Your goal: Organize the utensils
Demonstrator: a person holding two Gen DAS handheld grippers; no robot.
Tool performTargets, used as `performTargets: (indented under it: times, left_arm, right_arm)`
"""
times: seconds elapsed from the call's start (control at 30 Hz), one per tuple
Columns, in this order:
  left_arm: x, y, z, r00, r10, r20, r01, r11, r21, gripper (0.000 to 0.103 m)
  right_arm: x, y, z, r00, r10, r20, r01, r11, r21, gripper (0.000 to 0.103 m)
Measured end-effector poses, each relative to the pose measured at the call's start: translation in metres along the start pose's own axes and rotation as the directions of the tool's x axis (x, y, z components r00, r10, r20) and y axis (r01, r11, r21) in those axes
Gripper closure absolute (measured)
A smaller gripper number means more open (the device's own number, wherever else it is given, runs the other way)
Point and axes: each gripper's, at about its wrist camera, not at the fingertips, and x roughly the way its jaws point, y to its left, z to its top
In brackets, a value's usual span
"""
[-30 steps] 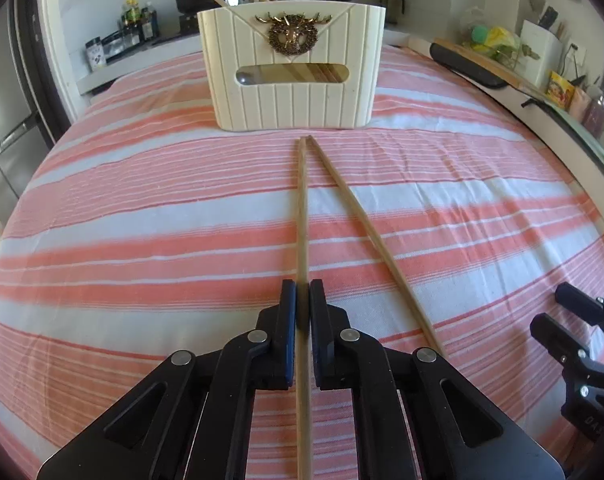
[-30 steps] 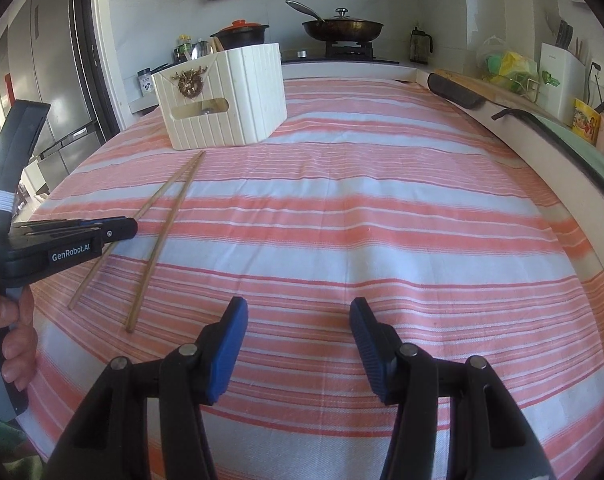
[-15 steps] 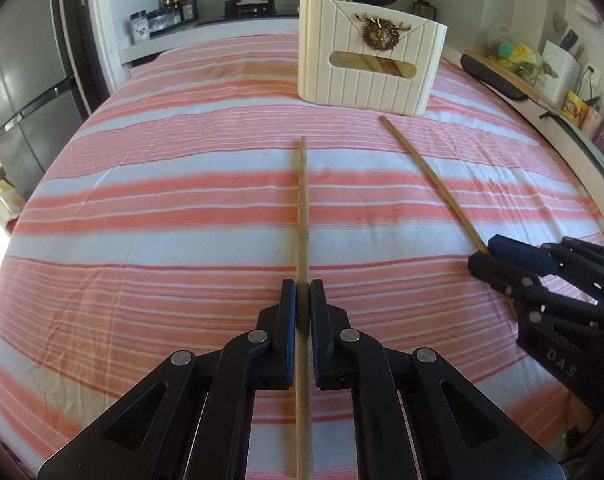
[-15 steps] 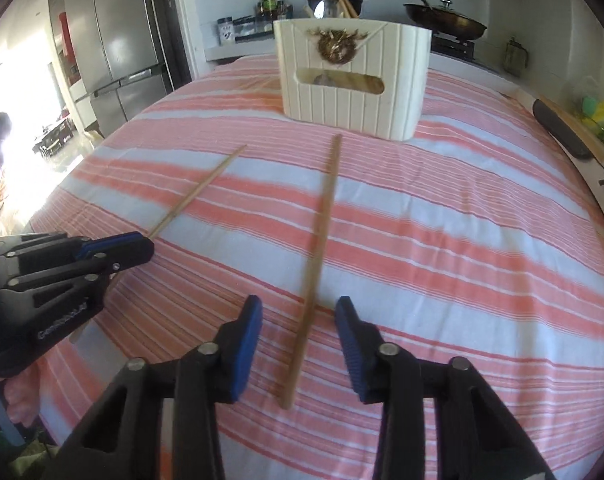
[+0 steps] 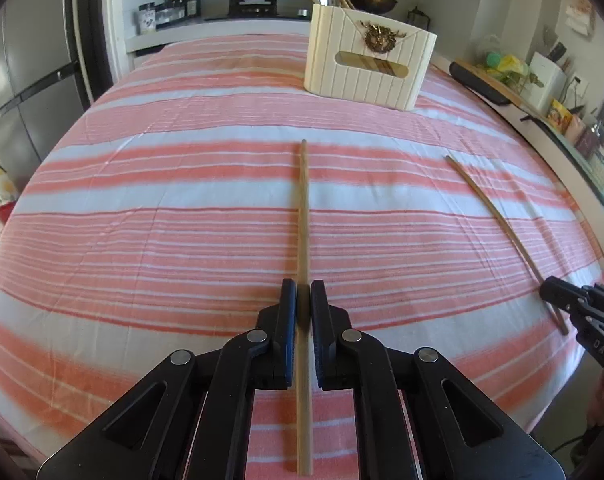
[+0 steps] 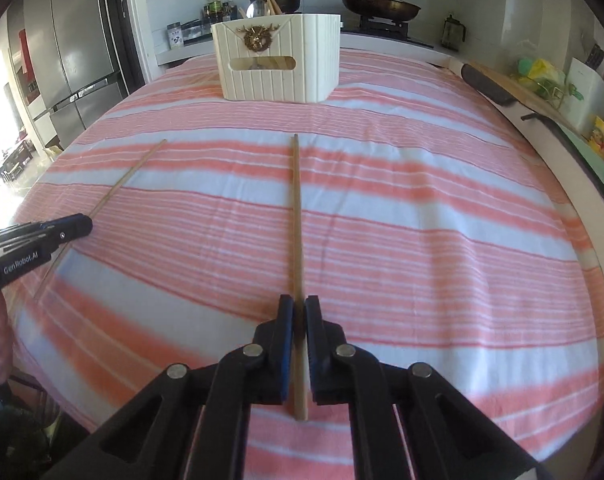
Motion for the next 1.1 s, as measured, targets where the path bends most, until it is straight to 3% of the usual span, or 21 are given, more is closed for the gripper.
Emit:
performTargets:
  times: [0.03,0.07,0.1,0.13,0.17,0.3,0.5,0.67,0.87,0.93,0.97,1.0,1.03,1.1]
  left_arm:
    - [-0.002,0.001,-0.001,1.0,-0.02,-0.009,0.02,1.0,-0.007,0.086]
    - [-0.004,0.003,-0.001,0.999,-0.045,-0.017,0.044,0.999,-0.013,0.073]
    - [-0.006,0.004,-0.001,0.998,-0.063,-0.022,0.062,0.998,-0.018,0.057]
    - [-0.008,0.006,-0.001,0.997,-0.072,-0.027,0.072,0.997,-0.017,0.05]
    - [-0.01,0.008,-0.001,0.997,-0.075,-0.033,0.075,0.997,-0.011,0.044]
    - [-0.011,0.016,0.004,0.993,-0.096,-0.072,0.097,0.995,0.008,0.044]
    - [0.002,0.022,0.03,0.968,-0.195,-0.159,0.197,0.98,-0.001,0.041]
    - [0.032,0.012,0.062,0.969,-0.146,-0.201,0.162,0.985,0.066,0.041]
    - [0.063,0.001,0.085,0.97,-0.009,-0.243,0.053,0.983,0.176,0.046]
    - [0.066,-0.004,0.087,0.97,0.034,-0.239,0.019,0.976,0.217,0.062]
    - [0.067,-0.006,0.088,0.971,0.031,-0.237,0.024,0.974,0.226,0.075]
    - [0.068,-0.008,0.089,0.971,0.027,-0.235,0.029,0.972,0.232,0.091]
    - [0.068,-0.01,0.089,0.972,0.022,-0.235,0.035,0.971,0.236,0.095]
    - [0.066,-0.01,0.091,0.976,0.015,-0.217,0.036,0.972,0.233,0.098]
  right_arm:
    - [-0.003,-0.003,-0.002,1.0,0.001,-0.006,-0.001,1.0,0.014,0.09]
    - [-0.006,-0.007,-0.005,1.0,0.01,-0.007,-0.01,0.999,0.032,0.085]
    - [-0.008,-0.013,-0.007,1.0,0.025,-0.003,-0.025,0.998,0.052,0.071]
    - [-0.01,-0.018,-0.009,0.999,0.038,0.0,-0.038,0.996,0.074,0.062]
    - [-0.011,-0.022,-0.009,0.999,0.047,-0.002,-0.047,0.994,0.094,0.062]
    - [-0.007,-0.034,-0.001,0.996,0.086,-0.031,-0.081,0.988,0.129,0.062]
    - [0.001,-0.032,0.027,0.987,0.14,-0.083,-0.136,0.989,0.058,0.062]
    - [0.025,-0.012,0.063,0.981,0.132,-0.143,-0.142,0.988,-0.061,0.062]
    - [0.072,0.004,0.099,0.967,0.09,-0.24,-0.125,0.982,-0.139,0.062]
    - [0.083,0.009,0.11,0.968,0.084,-0.238,-0.122,0.981,-0.151,0.062]
    - [0.087,0.012,0.115,0.968,0.086,-0.237,-0.126,0.979,-0.16,0.063]
    - [0.091,0.014,0.12,0.968,0.086,-0.235,-0.127,0.978,-0.166,0.075]
    - [0.093,0.015,0.124,0.969,0.078,-0.233,-0.12,0.978,-0.17,0.092]
    - [0.097,0.009,0.131,0.965,0.102,-0.24,-0.137,0.982,-0.132,0.097]
